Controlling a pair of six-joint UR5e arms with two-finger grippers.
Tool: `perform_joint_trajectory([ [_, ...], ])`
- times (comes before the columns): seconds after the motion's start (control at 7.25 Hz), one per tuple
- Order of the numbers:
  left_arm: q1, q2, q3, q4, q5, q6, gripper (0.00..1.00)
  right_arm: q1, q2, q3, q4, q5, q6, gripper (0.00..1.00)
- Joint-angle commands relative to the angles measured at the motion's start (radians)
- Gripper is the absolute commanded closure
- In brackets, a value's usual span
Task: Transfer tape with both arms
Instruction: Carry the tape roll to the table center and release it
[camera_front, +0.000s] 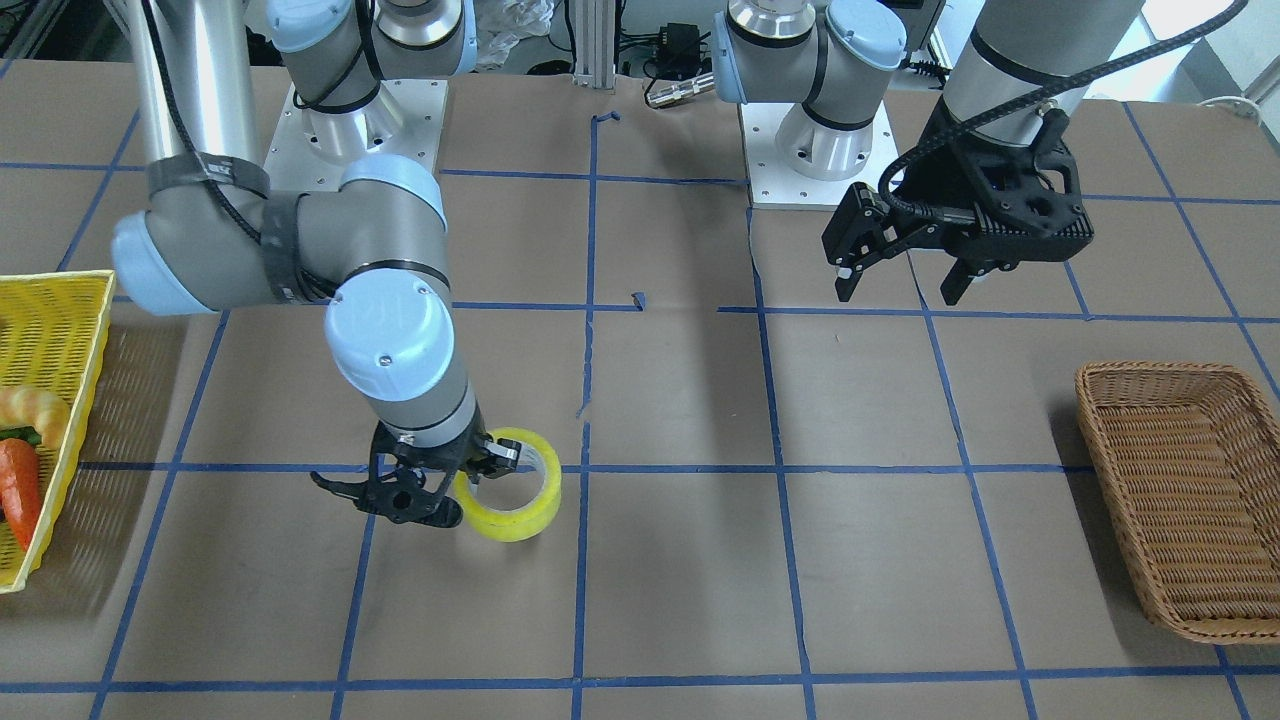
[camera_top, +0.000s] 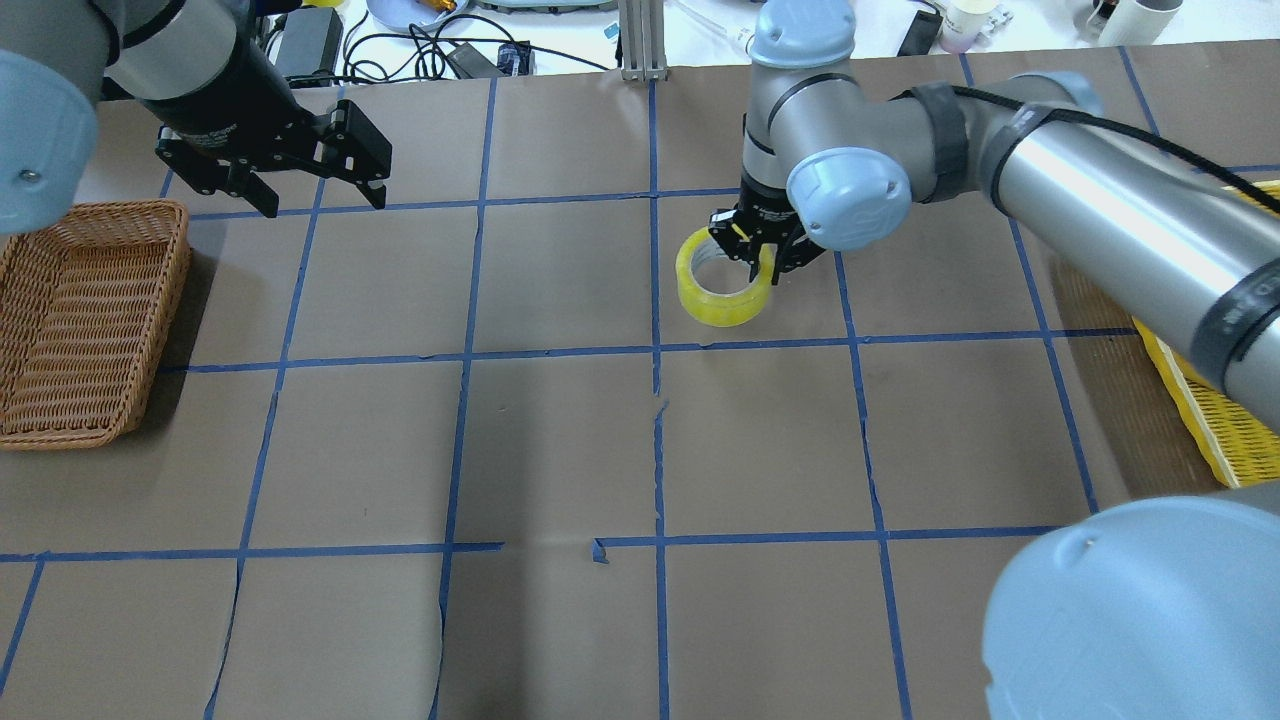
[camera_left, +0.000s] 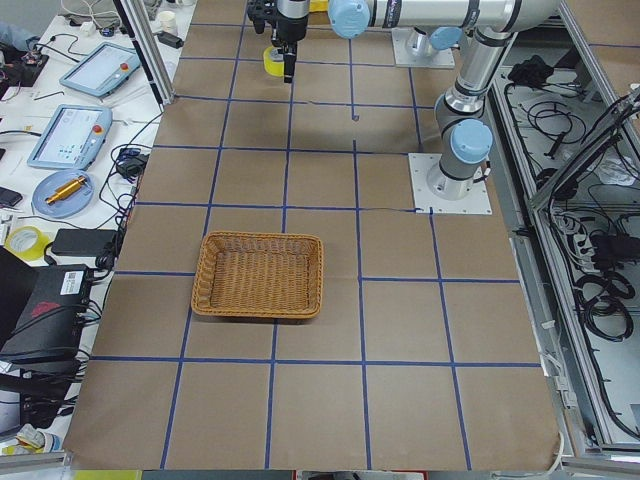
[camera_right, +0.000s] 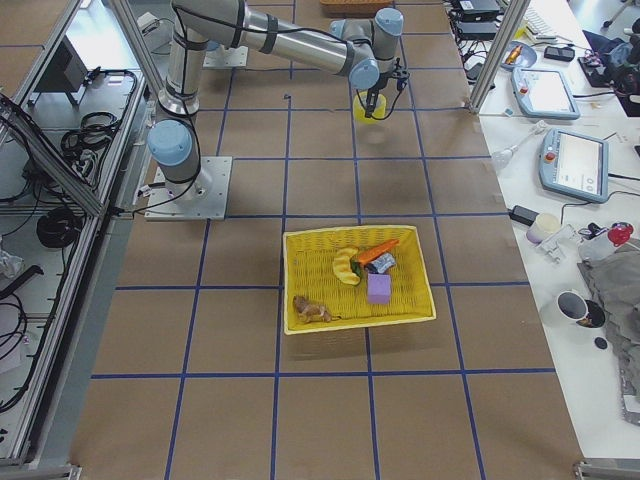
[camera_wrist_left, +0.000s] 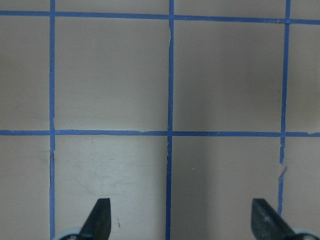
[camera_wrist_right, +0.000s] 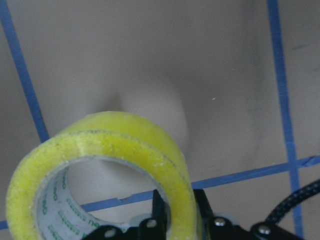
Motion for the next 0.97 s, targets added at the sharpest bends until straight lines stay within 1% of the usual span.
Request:
perform_joint_trajectory([
  [0.0, 0.001, 0.001, -0.002, 0.0, -0.002, 0.011, 0.0, 0.065, 0.059, -0.001, -0.049, 0.076, 0.12, 1.0],
  [0.14, 0.005, 0.002, -0.016, 0.0, -0.002, 0.011, 0.0, 0.098, 0.08, -0.001, -0.082, 0.079, 0.167, 1.0],
  [0.28, 0.002, 0.004, -0.017, 0.002, -0.006, 0.011, 0.0, 0.105, 0.08, 0.002, -0.078, 0.086, 0.181, 1.0],
  [0.41, 0.003, 0.004, -0.019, 0.002, -0.008, 0.011, 0.0, 0.108, 0.074, 0.02, -0.072, 0.07, 0.172, 0.02],
  [0.55, 0.006, -0.004, -0.019, -0.001, -0.011, 0.011, 0.0, 0.105, 0.047, 0.028, -0.084, 0.072, 0.157, 0.0],
  [0.69, 0.008, -0.001, -0.017, -0.006, 0.006, 0.011, 0.0, 0.076, -0.016, 0.031, -0.075, 0.066, 0.088, 0.0],
  [0.83, 0.017, -0.006, -0.019, -0.001, -0.002, 0.011, 0.0, -0.009, -0.082, 0.034, -0.022, 0.047, -0.003, 0.0],
])
